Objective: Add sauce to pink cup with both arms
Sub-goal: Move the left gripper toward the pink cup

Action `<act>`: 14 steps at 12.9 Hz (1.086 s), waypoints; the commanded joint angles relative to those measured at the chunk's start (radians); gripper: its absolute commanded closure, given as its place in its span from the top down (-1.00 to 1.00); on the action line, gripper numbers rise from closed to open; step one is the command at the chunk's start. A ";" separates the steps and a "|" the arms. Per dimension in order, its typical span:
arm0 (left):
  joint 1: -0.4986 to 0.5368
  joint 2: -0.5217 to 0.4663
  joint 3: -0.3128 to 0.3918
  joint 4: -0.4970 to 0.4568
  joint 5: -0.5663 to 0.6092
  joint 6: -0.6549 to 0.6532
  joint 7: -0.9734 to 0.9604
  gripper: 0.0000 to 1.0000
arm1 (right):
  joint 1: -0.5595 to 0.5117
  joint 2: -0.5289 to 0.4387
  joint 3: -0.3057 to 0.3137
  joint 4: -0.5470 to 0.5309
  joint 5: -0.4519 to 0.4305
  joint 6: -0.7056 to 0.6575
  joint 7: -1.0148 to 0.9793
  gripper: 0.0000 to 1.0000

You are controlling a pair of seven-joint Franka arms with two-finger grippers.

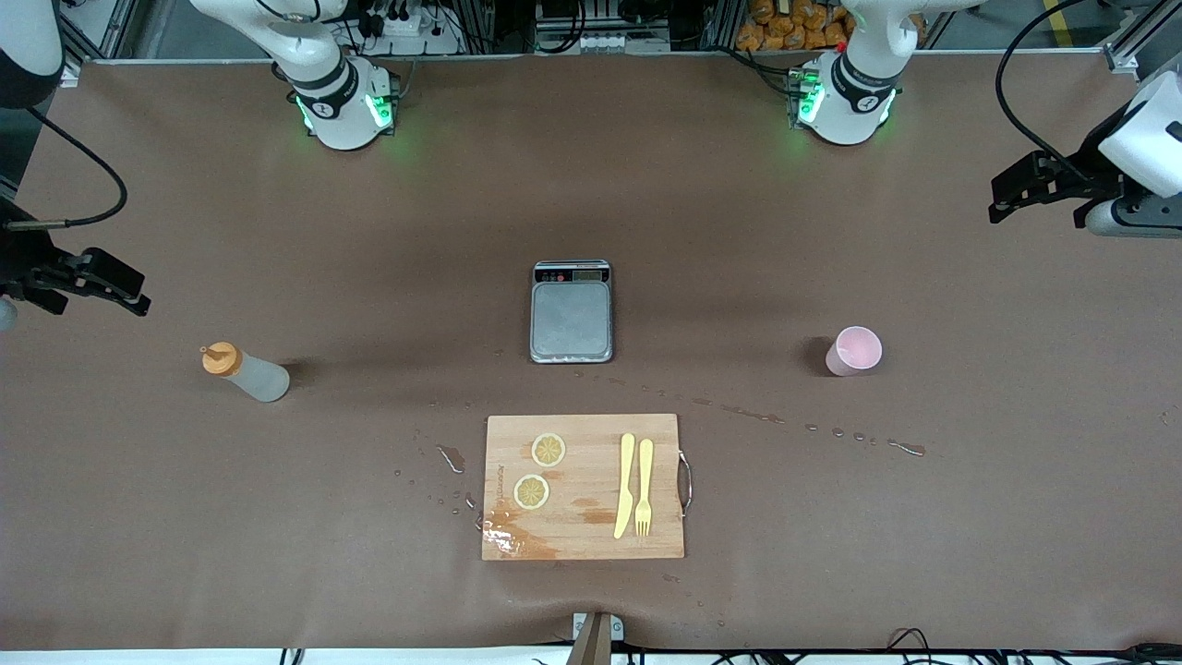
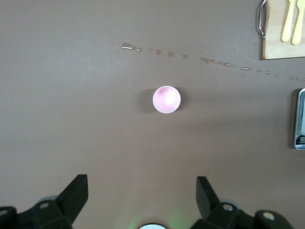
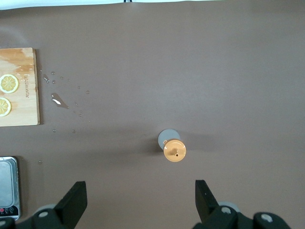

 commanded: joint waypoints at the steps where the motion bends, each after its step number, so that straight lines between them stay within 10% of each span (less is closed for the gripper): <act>1: 0.001 0.019 -0.005 0.024 0.003 -0.005 -0.001 1.00 | 0.003 -0.005 -0.005 0.006 -0.011 -0.014 0.004 1.00; 14: -0.059 0.275 -0.042 0.010 -0.011 0.065 -0.011 1.00 | -0.036 0.004 -0.007 0.004 -0.013 -0.005 -0.005 1.00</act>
